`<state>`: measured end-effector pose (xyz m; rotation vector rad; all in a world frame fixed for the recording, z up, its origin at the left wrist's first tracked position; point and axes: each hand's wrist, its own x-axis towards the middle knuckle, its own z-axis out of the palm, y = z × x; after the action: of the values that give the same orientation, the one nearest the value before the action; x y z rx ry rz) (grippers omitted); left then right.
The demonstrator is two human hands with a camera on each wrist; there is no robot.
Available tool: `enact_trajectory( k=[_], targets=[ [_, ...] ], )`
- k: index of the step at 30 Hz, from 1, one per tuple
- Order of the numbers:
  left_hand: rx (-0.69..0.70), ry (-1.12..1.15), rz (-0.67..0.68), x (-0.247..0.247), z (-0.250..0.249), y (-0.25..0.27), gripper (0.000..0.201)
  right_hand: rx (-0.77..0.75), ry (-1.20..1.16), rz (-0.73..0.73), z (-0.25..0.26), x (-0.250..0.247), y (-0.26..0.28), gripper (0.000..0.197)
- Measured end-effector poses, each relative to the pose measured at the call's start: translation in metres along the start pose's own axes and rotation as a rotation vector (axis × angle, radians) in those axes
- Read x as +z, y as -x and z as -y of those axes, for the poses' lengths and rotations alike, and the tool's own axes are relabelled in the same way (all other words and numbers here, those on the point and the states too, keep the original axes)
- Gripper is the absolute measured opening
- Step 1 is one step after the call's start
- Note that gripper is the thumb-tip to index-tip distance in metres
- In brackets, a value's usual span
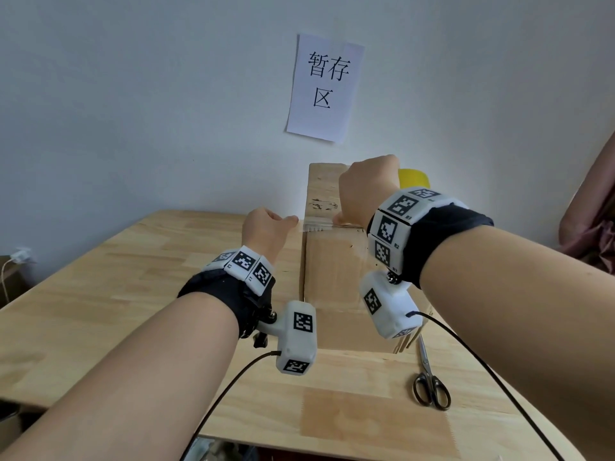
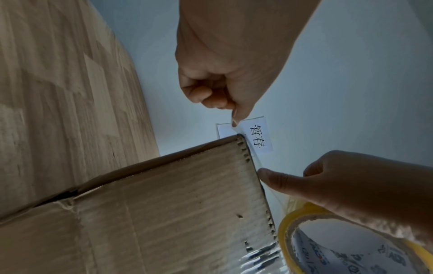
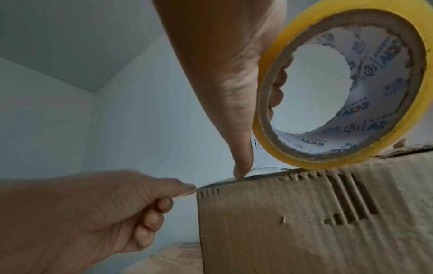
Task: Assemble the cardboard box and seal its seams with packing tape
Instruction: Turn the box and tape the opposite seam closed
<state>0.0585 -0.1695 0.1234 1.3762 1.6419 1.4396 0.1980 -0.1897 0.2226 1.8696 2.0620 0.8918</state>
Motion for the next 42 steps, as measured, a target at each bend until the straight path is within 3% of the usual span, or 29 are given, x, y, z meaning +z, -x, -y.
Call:
enact_trajectory(
  k=[5,12,16,19,23,26,30,38,42],
  targets=[
    [-0.112,0.088,0.087,0.002,0.005,0.003,0.039,-0.012,0.023,-0.05,-0.001,0.002,0.003,0.046],
    [-0.286,0.237,0.159,0.008,0.005,0.01,0.035,-0.032,-0.251,-0.286,-0.018,0.006,0.01,0.008],
    [-0.368,0.288,0.156,0.009,0.005,0.012,0.032,0.009,-0.347,-0.375,-0.026,0.014,0.011,0.005],
    [-0.398,0.344,0.13,0.009,0.008,0.015,0.034,0.102,-0.512,-0.42,-0.033,0.029,0.012,0.023],
    [-0.179,0.2,-0.068,0.013,0.008,0.016,0.025,0.229,-0.832,-0.406,-0.041,0.048,0.013,0.049],
    [-0.021,0.127,-0.183,0.013,0.0,0.016,0.022,0.243,-0.817,-0.4,-0.042,0.045,0.012,0.05],
    [0.076,0.108,-0.275,0.011,-0.008,0.017,0.019,0.235,-0.714,-0.371,-0.04,0.031,0.012,0.044],
    [0.047,0.021,-0.177,0.003,-0.009,0.013,0.017,0.231,-0.603,-0.299,-0.031,0.018,0.019,0.036],
    [0.023,0.012,-0.146,0.0,-0.008,0.015,0.026,0.227,-0.557,-0.303,-0.026,0.017,0.021,0.032]
  ],
)
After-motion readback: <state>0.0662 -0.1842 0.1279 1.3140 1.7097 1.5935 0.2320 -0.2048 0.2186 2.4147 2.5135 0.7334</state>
